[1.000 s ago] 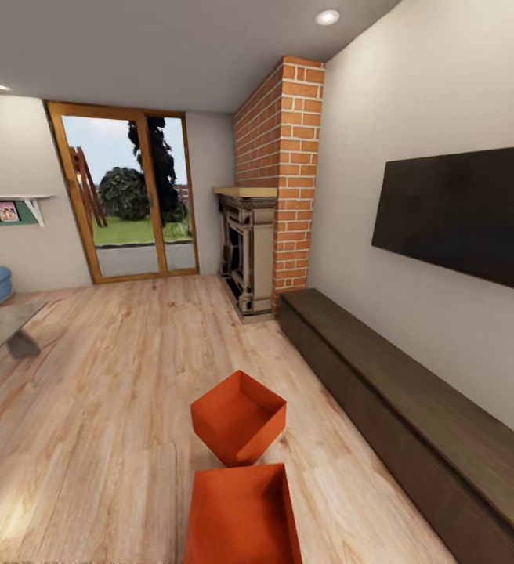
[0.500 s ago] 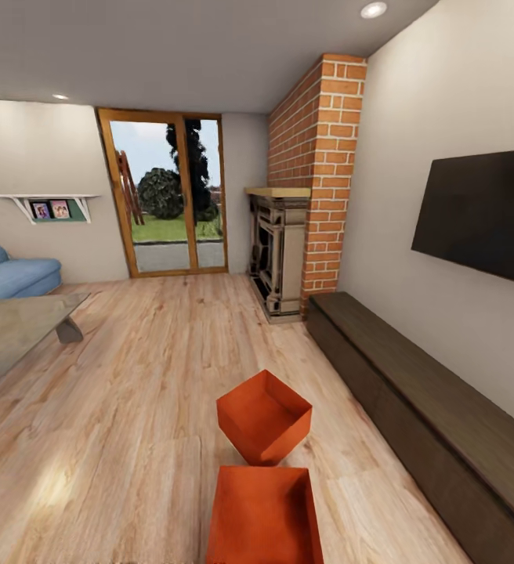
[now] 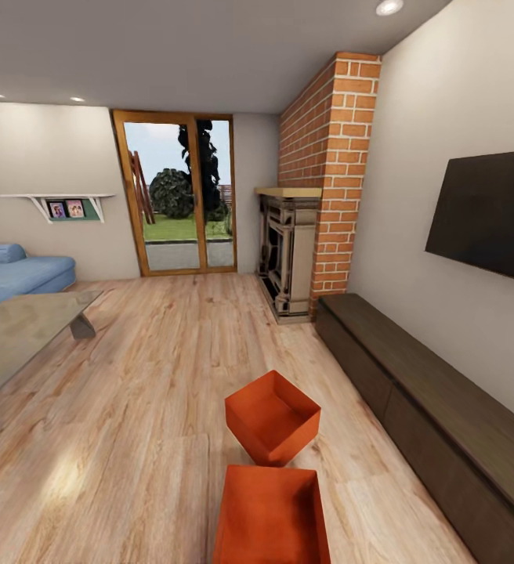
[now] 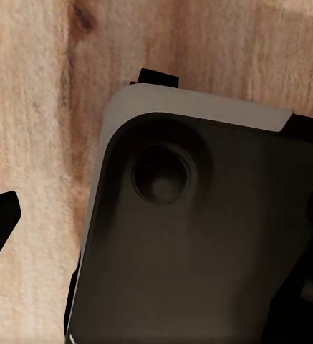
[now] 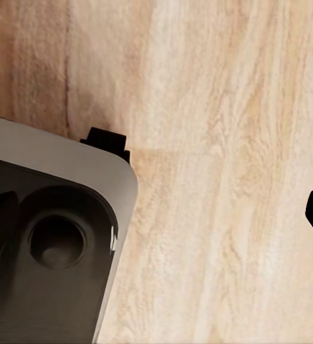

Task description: Move the two storage containers from the living room to the garage. In the garage, place one container on the floor and stack the other container on top of it (either order is fine).

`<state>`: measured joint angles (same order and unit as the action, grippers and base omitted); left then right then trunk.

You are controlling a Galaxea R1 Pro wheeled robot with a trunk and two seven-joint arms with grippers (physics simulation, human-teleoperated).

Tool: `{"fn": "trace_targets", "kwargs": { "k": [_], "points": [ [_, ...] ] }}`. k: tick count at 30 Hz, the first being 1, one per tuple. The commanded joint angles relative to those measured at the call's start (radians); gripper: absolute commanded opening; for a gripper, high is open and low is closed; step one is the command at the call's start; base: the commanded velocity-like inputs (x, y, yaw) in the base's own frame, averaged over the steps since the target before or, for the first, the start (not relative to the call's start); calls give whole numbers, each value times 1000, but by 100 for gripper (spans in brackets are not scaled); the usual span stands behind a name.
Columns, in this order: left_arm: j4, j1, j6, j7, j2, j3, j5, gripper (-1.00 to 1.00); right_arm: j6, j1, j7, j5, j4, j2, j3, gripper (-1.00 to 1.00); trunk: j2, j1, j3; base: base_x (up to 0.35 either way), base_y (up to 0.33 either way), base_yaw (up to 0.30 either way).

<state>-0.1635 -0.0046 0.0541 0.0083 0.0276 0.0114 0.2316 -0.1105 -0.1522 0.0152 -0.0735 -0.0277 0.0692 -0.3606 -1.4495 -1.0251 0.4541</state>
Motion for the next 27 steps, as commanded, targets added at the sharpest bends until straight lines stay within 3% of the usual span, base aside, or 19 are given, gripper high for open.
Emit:
{"fn": "trace_targets", "kwargs": {
  "k": [1,21,27],
  "points": [
    [-2,0,6,1,0,1,6,100,-6,-1,1,-8,-3,0,-8,100,-1,0,1,0,0,1],
    [6,0,4,1,-2,1,5,100,-5,-1,2,-14,-3,-1,0,100,-1,0,1,0,-47,-1],
    [5,0,4,1,-1,1,6,100,2,-1,2,-15,-3,-2,2,100,-1,0,1,0,-4,-141]
  ]
}}
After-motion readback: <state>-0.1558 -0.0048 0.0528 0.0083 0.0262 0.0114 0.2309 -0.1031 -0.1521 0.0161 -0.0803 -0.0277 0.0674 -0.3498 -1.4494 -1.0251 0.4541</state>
